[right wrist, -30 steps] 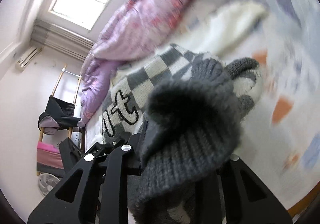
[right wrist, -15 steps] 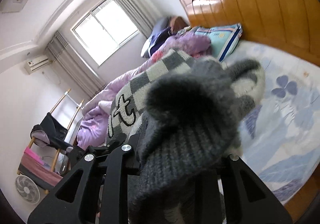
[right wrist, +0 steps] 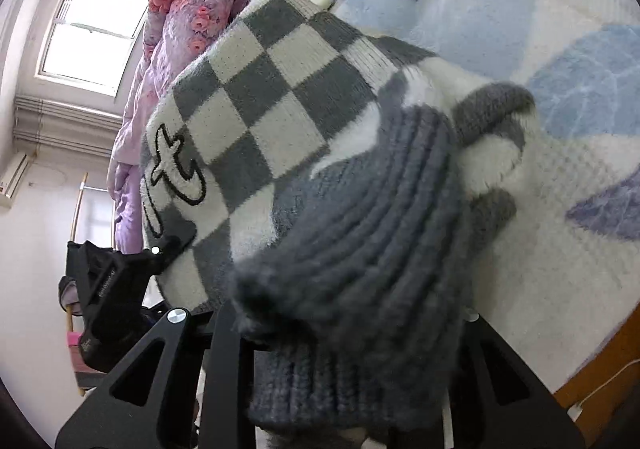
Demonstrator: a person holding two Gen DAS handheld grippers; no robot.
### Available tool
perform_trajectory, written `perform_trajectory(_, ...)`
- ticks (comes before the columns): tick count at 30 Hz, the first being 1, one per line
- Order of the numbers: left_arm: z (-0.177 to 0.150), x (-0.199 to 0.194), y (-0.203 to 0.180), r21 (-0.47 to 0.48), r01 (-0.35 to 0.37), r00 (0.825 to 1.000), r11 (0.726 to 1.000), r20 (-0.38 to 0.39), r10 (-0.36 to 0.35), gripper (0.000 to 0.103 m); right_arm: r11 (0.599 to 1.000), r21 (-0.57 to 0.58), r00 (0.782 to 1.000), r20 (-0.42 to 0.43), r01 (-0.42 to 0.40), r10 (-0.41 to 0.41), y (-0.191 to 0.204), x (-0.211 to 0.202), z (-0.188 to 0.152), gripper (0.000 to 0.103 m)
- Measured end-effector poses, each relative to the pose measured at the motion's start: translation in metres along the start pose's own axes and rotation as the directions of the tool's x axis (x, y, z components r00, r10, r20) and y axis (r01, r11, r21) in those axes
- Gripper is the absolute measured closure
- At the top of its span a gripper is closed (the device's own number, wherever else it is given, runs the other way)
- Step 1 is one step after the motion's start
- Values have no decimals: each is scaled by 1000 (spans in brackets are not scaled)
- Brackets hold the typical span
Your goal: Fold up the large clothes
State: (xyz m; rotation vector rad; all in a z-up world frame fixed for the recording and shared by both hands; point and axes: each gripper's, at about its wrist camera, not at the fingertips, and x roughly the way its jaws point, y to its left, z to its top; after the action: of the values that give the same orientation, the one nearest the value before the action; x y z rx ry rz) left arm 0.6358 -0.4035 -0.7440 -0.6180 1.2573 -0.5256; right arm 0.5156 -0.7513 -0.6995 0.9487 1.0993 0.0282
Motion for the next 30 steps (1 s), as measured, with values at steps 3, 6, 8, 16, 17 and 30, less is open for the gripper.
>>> perform_trajectory(3,-5,1,0,-1,-1,1000,1000,16,1,39,1000,26,1000,1,-18,18,-3,-1,0,80)
perform_trajectory(6,-29,-9,6,-14,-9,999,1000,33,9,38,1000,-8,1000,-20,8,-8,-2,-2,4,77)
perform_trajectory(8,-36,-15,8,-36,-43,999,998,28,44,34,999,-2,998,-46,36,-36,-5,-8,10,66)
perform_trajectory(16,-38,-87,-34,79,-119,987,990,117,110,33,971,-63,972,-13,231,-233,-3,-65,1,53)
perform_trajectory(17,-34,-98,-45,104,-111,985,988,145,96,33,963,-86,967,12,255,-254,1,-79,1,53)
perform_trajectory(30,23,-8,-67,180,-281,960,943,31,280,37,848,-407,930,9,339,-368,50,-18,-6,64)
